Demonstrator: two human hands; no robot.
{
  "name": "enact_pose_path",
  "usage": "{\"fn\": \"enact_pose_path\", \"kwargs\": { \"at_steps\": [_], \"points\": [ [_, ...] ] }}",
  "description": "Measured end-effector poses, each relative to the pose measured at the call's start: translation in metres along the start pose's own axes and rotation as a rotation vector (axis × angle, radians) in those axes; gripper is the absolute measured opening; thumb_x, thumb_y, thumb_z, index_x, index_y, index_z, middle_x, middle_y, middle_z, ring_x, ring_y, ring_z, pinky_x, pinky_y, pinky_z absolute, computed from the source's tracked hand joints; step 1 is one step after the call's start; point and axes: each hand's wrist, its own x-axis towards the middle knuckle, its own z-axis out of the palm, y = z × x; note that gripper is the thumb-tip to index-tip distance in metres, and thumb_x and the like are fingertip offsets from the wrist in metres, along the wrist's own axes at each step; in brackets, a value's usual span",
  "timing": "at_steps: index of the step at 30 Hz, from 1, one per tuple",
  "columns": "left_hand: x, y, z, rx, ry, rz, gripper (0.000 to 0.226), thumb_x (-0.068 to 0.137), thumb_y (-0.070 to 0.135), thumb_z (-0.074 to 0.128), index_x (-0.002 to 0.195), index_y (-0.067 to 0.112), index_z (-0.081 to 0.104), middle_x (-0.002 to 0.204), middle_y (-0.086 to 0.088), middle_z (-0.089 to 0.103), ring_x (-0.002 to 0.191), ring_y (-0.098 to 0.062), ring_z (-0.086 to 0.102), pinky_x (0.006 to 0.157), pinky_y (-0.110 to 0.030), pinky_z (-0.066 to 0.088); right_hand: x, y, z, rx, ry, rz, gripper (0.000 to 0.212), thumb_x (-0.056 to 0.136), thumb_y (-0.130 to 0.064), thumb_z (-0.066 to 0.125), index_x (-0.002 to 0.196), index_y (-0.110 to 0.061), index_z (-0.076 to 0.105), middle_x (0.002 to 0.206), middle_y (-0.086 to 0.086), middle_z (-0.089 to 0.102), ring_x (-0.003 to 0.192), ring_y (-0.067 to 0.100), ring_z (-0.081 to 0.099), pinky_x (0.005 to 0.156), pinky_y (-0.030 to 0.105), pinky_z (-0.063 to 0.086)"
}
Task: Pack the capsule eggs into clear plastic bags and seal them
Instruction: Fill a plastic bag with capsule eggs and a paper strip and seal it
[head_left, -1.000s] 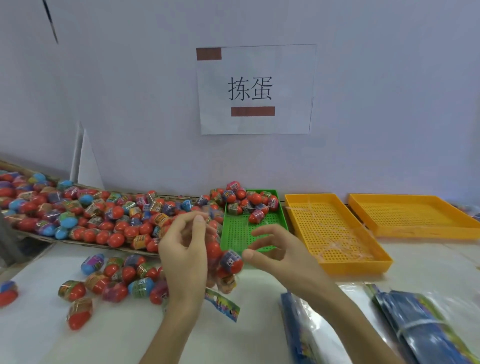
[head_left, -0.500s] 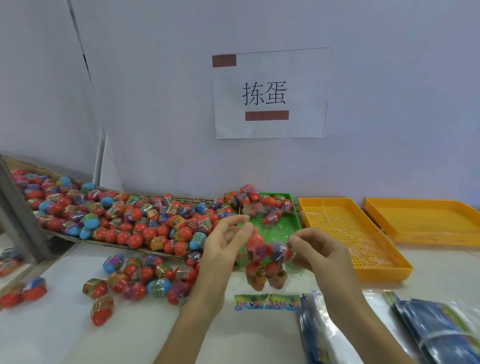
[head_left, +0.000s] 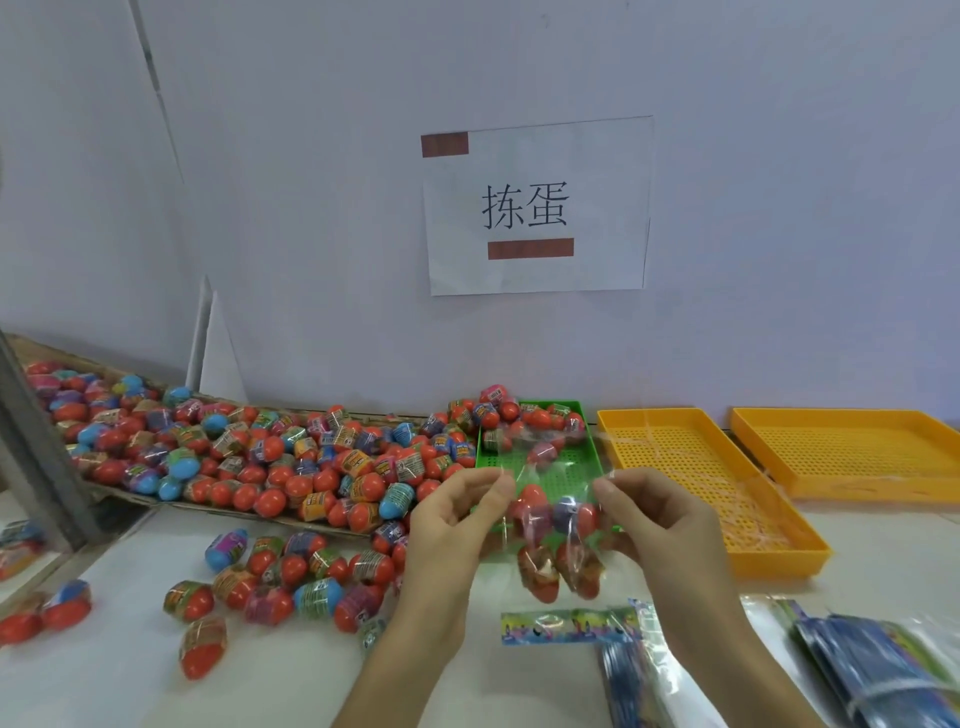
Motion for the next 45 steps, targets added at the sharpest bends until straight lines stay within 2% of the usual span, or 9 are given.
{"fn": "enact_pose_path", "kwargs": {
  "at_steps": [2,9,16,19,22,30,33,38,45],
  "points": [
    [-0.001,-0.001,-0.001,-0.043,0.013,-0.011,0.025,0.073,0.034,0.076,0.09,0.015,0.079,0.089,-0.007,0.075,0.086,-0.022,0.069,0.082,-0.039,0.057,-0.001,0.001,0.0,-0.01,0.008,-0.007,0.014,0.089,-0.015,0.073,0.078,-0.023,0.076,0.075,0.003,0.072,0.072,0.017,0.07,0.069,0.031,0.057],
    [-0.001,0.002,-0.004,-0.161,-0.053,-0.07,0.005,0.073,0.026,0.075,0.073,0.022,0.077,0.074,0.001,0.069,0.068,-0.009,0.064,0.063,-0.024,0.053,-0.001,-0.002,0.001,0.026,0.008,-0.017,0.013,0.088,-0.015,0.073,0.08,-0.025,0.077,0.074,0.003,0.072,0.069,0.014,0.068,0.062,0.022,0.057],
    [-0.002,-0.001,0.002,-0.082,-0.03,0.112,0.008,0.079,0.026,0.072,0.08,0.019,0.068,0.077,0.002,0.067,0.073,-0.008,0.064,0.065,-0.021,0.054,0.002,-0.004,-0.005,0.08,0.037,-0.036,0.013,0.087,-0.013,0.074,0.08,-0.022,0.079,0.077,0.005,0.073,0.072,0.017,0.07,0.061,0.021,0.056],
    [-0.002,-0.001,0.001,-0.113,-0.107,0.057,0.015,0.08,0.025,0.07,0.087,0.012,0.066,0.08,-0.001,0.065,0.076,-0.012,0.062,0.074,-0.028,0.056,0.002,-0.005,-0.005,0.057,0.05,-0.061,0.014,0.087,-0.013,0.075,0.08,-0.025,0.079,0.077,0.003,0.074,0.07,0.015,0.07,0.061,0.021,0.056],
    [-0.003,-0.001,0.002,-0.192,-0.143,-0.029,0.018,0.079,0.022,0.07,0.091,0.009,0.068,0.079,-0.001,0.066,0.073,-0.01,0.063,0.07,-0.022,0.056,0.003,-0.006,-0.01,0.02,0.057,-0.089,0.013,0.087,-0.014,0.075,0.082,-0.026,0.078,0.077,0.005,0.074,0.069,0.019,0.069,0.063,0.025,0.057],
    [-0.005,0.003,0.003,-0.189,-0.209,-0.027,0.02,0.07,0.021,0.078,0.09,0.022,0.079,0.086,-0.001,0.066,0.083,-0.013,0.065,0.076,-0.026,0.056,0.004,-0.008,-0.013,0.006,0.055,-0.102,0.012,0.087,-0.011,0.076,0.082,-0.022,0.079,0.077,0.004,0.074,0.069,0.018,0.068,0.064,0.025,0.057],
    [-0.007,0.005,0.005,-0.206,-0.237,0.007,0.009,0.079,0.015,0.07,0.083,0.021,0.075,0.081,0.001,0.066,0.077,-0.011,0.064,0.07,-0.026,0.055,0.002,-0.011,-0.013,0.036,0.002,-0.086,0.019,0.089,-0.01,0.072,0.086,-0.027,0.081,0.084,0.002,0.076,0.074,0.017,0.069,0.067,0.024,0.058],
    [-0.009,0.006,0.006,-0.093,-0.269,0.072,0.026,0.098,0.0,0.049,0.084,0.017,0.062,0.067,-0.001,0.046,0.059,-0.012,0.044,0.054,-0.022,0.044,0.0,-0.018,-0.012,0.052,-0.124,-0.055,0.017,0.086,-0.024,0.067,0.09,-0.032,0.082,0.092,-0.002,0.078,0.082,0.012,0.072,0.066,0.022,0.058],
    [-0.01,0.007,0.007,-0.085,-0.321,0.162,0.015,0.085,0.01,0.06,0.088,0.021,0.07,0.066,0.002,0.05,0.06,-0.01,0.048,0.056,-0.022,0.047,0.002,-0.016,-0.015,0.102,-0.13,0.001,0.014,0.085,-0.023,0.07,0.091,-0.027,0.082,0.08,-0.001,0.073,0.074,0.012,0.067,0.068,0.022,0.055]
  ]
}}
